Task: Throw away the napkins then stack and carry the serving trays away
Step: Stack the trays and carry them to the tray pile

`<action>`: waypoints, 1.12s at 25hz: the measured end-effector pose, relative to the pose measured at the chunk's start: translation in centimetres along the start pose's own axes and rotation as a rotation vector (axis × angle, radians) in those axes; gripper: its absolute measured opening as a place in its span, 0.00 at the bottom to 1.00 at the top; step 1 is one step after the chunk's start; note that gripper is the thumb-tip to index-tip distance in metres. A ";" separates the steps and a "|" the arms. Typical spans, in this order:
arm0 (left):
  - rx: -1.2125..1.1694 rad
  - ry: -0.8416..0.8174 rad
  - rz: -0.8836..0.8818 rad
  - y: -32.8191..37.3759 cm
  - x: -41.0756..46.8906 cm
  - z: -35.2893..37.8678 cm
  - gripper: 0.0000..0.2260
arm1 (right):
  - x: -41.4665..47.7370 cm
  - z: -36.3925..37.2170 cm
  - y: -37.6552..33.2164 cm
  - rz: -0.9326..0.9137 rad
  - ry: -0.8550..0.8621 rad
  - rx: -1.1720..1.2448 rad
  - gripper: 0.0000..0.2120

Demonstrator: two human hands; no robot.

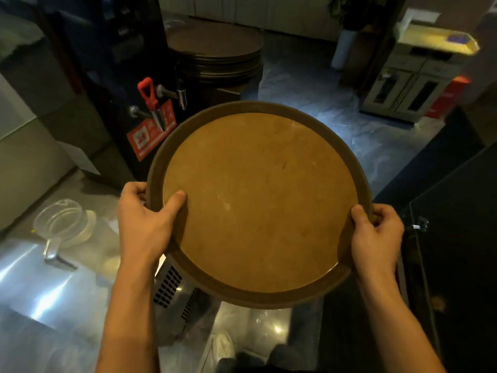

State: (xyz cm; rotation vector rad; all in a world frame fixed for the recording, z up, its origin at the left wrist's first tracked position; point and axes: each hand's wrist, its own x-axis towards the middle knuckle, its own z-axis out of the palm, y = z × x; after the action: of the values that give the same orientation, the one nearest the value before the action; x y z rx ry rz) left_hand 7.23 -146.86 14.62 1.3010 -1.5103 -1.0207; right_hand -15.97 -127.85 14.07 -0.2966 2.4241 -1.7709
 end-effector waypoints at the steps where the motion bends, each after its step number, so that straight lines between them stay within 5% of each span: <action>1: -0.017 -0.014 -0.007 0.1 1.5 0.5 0.19 | 0.8 1.0 -0.4 0.004 0.023 -0.008 0.05; 14: -0.066 -0.019 -0.036 2.2 13.6 12.5 0.18 | 17.0 9.8 -2.8 -0.035 0.027 0.030 0.02; 28: -0.426 0.274 -0.190 9.8 23.6 28.1 0.13 | 42.6 22.1 -10.1 -0.113 -0.268 0.070 0.06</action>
State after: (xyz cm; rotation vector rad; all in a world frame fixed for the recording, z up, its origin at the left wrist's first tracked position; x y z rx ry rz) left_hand -24.13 -167.98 18.34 1.2288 -0.9149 -1.1555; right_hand -51.78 -161.15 17.61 -0.6299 2.1932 -1.7278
